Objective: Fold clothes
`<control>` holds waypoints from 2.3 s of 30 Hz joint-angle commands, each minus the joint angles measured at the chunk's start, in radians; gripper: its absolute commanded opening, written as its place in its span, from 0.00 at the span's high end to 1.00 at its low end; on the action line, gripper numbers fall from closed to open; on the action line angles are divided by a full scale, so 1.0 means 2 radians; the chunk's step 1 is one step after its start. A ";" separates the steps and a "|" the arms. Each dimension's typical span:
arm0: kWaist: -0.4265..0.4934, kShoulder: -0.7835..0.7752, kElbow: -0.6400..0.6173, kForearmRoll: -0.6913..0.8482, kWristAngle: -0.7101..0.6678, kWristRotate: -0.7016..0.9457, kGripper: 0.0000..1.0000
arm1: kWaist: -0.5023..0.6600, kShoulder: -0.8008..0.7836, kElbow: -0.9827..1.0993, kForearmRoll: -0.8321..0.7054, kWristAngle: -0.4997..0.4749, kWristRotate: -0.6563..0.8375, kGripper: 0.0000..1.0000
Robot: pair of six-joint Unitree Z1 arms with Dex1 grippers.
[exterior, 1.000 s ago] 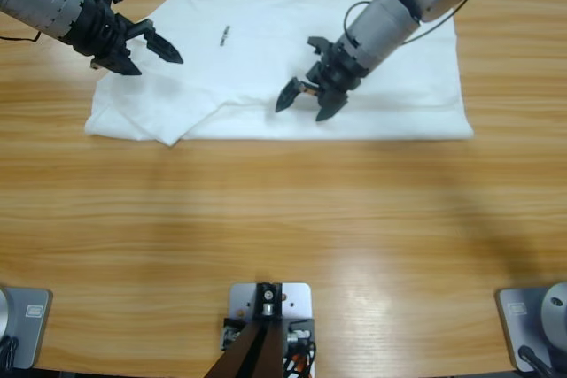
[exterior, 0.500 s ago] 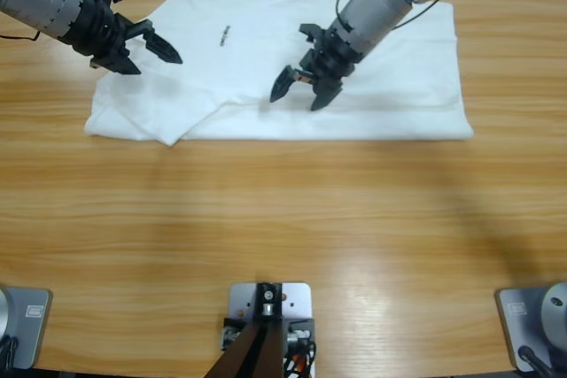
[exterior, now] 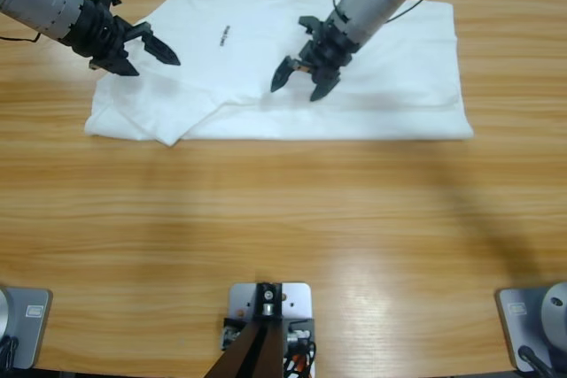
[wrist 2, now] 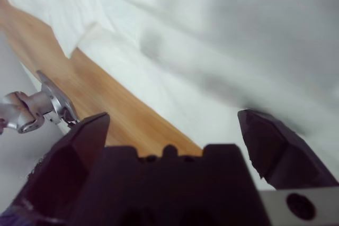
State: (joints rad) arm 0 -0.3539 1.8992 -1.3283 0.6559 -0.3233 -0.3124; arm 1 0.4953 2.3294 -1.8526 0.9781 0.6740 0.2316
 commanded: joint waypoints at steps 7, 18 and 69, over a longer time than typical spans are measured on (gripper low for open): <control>0.008 0.034 0.001 0.007 0.001 0.008 0.02 | -0.017 0.069 -0.080 0.063 -0.013 -0.025 0.00; 0.011 0.034 0.001 0.012 0.001 0.011 0.02 | -0.043 0.123 -0.243 0.169 -0.037 -0.050 0.00; 0.018 0.037 -0.002 0.017 0.001 0.017 0.02 | 0.071 0.112 -0.220 0.176 -0.023 -0.065 0.00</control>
State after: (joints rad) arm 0 -0.3286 1.9164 -1.3348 0.6747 -0.3233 -0.2970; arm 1 0.6517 2.4823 -2.2872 1.3366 0.6136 0.1222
